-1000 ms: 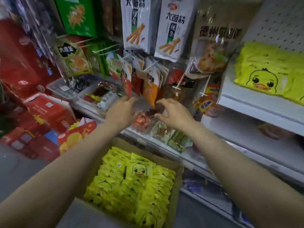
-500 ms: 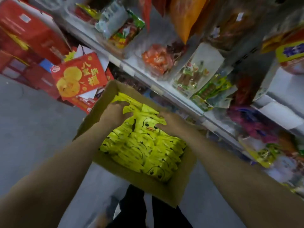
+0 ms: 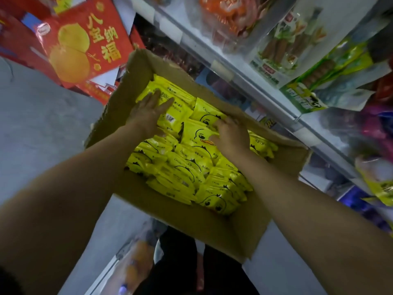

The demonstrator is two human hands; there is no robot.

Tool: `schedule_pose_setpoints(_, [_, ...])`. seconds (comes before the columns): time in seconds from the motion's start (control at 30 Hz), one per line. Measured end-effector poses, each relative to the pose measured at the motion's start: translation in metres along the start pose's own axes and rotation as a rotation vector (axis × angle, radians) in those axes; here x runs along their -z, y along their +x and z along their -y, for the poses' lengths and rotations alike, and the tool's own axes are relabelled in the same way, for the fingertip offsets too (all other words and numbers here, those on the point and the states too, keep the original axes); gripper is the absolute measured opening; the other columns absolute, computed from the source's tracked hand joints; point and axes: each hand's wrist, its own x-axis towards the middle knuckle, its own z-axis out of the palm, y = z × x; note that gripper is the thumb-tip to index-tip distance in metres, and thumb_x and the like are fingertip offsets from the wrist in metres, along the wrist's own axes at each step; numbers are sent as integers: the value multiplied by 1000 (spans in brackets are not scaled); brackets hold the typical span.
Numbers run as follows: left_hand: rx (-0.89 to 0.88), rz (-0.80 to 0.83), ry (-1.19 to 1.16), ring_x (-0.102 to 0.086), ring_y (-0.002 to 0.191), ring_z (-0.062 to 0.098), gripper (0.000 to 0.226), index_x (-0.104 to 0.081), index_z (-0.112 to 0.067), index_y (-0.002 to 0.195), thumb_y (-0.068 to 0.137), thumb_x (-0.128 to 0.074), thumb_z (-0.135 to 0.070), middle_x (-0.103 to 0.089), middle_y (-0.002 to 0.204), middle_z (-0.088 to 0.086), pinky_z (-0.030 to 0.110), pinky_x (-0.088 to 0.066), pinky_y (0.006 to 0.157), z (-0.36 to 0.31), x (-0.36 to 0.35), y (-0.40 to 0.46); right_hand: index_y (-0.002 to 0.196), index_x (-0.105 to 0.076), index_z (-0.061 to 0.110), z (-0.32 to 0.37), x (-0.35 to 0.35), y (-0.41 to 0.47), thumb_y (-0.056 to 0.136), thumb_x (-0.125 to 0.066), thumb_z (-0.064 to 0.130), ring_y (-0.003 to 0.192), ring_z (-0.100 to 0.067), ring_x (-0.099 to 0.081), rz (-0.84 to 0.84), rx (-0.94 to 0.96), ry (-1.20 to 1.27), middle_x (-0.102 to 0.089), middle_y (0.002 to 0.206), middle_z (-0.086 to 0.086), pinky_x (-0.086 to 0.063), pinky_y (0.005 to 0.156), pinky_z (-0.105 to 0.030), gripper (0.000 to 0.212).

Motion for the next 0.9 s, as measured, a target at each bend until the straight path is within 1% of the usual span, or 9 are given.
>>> schedule_pose_setpoints(0.07, [21,-19,17,1,148,36,116,6,-49,150,72,-80,-42,17,162,0,57,-21,112,-1,0,3,113,-68,19,1,-1,3,85,-70,42,118,-30,-53,-16,-11,29,-62,117,-8,-39,95,-38,36])
schedule_pose_setpoints(0.13, [47,-21,34,-4,146,42,114,7,-50,149,73,-79,-46,13,163,-2,58,-23,112,-5,1,4,104,-69,20,1,-1,3,83,-71,44,117,-29,-51,-28,-13,56,-62,113,-6,-38,95,-38,31])
schedule_pose_setpoints(0.23, [64,-57,41,-15,141,44,110,0,-50,150,71,-78,-53,-6,162,2,55,-27,112,-9,-5,5,93,-64,21,-2,-1,-2,81,-73,43,113,-28,-52,-23,19,111,-62,108,-5,-37,89,-37,26])
schedule_pose_setpoints(0.33, [83,-112,22,-26,135,39,103,-9,-48,150,71,-74,-60,-25,154,7,52,-30,109,-12,-14,0,100,-59,18,-6,-1,-11,88,-67,42,102,-32,-61,0,9,160,-67,104,-5,-34,71,-31,28])
schedule_pose_setpoints(0.43, [111,-146,42,-30,131,38,96,-20,-45,149,69,-64,-74,-38,143,12,48,-31,104,-18,-22,-8,110,-55,17,-11,3,-22,94,-59,44,98,-35,-63,-9,-24,156,-70,101,-9,-34,66,-32,31])
schedule_pose_setpoints(0.6, [217,-177,-291,-27,135,40,80,-45,-40,140,69,-69,-69,-47,134,16,50,-29,107,-22,-31,-22,101,-51,14,-23,6,-40,95,-57,46,86,-39,-62,-76,-54,224,-66,84,-14,-40,63,-38,33])
schedule_pose_setpoints(0.7, [182,-153,-357,-28,134,37,88,-42,-34,143,67,-75,-63,-40,142,17,50,-35,105,-27,-40,-28,98,-51,14,-27,7,-52,94,-59,46,81,-38,-61,-81,-101,281,-59,76,-9,-40,62,-39,33])
schedule_pose_setpoints(0.8, [179,-77,-320,-14,144,36,113,-20,-25,153,64,-74,-68,-15,158,15,53,-23,114,-40,-46,-25,91,-47,20,-30,4,-62,92,-62,45,74,-32,-56,-122,-130,368,-53,72,0,-39,62,-39,29])
schedule_pose_setpoints(0.9, [203,-68,-198,-7,147,39,128,-1,-16,154,64,-75,-67,-3,160,20,53,-13,116,-55,-57,-21,90,-49,18,-34,-2,-67,92,-63,45,72,-25,-50,-160,-179,416,-56,76,2,-41,65,-40,31])
